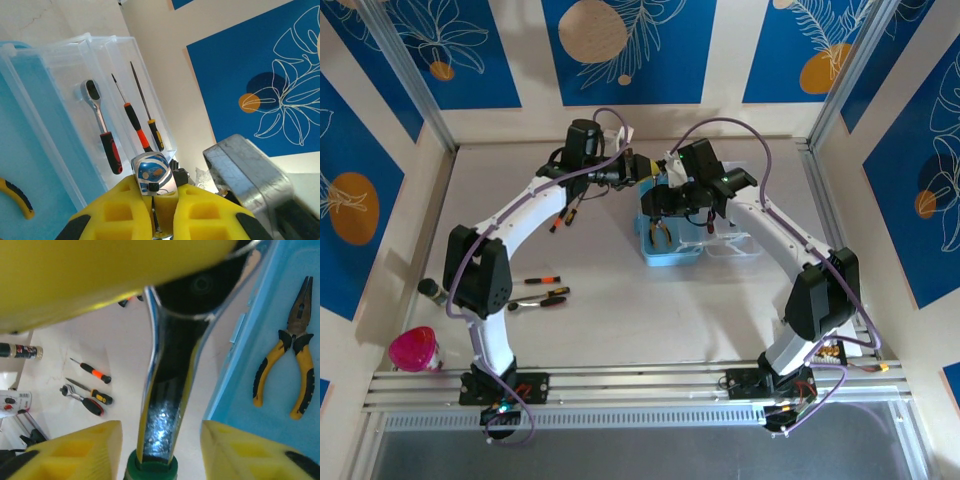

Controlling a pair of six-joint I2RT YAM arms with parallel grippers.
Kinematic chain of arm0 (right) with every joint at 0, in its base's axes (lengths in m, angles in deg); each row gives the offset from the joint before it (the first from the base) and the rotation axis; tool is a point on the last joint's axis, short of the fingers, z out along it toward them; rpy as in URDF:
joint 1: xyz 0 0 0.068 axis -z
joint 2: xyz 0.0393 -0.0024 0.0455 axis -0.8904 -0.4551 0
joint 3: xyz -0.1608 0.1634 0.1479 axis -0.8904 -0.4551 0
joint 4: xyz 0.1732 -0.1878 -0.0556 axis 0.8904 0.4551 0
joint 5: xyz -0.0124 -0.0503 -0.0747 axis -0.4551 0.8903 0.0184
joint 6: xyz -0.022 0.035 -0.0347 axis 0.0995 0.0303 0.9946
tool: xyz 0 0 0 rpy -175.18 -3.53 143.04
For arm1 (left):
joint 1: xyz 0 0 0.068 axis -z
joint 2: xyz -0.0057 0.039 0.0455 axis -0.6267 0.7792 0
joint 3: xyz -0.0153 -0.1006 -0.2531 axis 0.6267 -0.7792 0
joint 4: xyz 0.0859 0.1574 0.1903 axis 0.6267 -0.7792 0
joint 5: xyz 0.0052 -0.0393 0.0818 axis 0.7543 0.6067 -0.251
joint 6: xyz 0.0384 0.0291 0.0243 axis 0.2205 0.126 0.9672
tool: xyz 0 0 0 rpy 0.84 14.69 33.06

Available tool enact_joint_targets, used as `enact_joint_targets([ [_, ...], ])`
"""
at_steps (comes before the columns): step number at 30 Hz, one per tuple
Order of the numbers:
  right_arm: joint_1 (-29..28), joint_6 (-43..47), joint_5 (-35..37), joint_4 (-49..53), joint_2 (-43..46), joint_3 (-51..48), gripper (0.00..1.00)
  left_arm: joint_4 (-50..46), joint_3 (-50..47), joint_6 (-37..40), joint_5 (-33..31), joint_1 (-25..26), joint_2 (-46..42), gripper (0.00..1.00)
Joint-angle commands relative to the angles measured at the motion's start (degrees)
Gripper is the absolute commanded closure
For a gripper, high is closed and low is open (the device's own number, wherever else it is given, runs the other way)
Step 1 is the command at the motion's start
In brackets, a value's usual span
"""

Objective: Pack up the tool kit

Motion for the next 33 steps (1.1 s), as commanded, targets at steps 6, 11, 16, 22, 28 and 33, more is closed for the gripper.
enact_joint_targets([
  [6, -0.51, 0.68, 2.50, -0.77, 0.22, 2.79, 1.00, 4.84, -2.53, -0.80, 1.98, 0.66, -3.81, 1.00],
  [11, -0.38, 0.93, 3.54, -0.45, 0.81, 2.47, 1.00, 2.53, -1.86, 1.10, 1.25, 0.57, -4.05, 0.83],
  [16, 0.73, 2.15, 7.22, 2.71, 1.64, 2.97, 1.00, -10.73, 0.28, 10.10, -6.43, -1.26, -6.04, 0.25],
  [22, 2.67, 4.35, 17.12, 10.36, -0.02, 4.74, 1.00, -30.71, 1.58, 20.69, -25.47, -7.61, -9.70, 0.00],
  [28, 3.64, 3.98, 28.04, 17.99, -6.26, 9.05, 1.00, -37.58, -3.54, 25.35, -35.36, -11.20, -13.03, 0.00],
  [33, 4.69, 2.53, 31.57, 19.27, -9.79, 10.88, 1.00, -36.99, -8.54, 25.67, -36.14, -11.56, -14.59, 0.00],
])
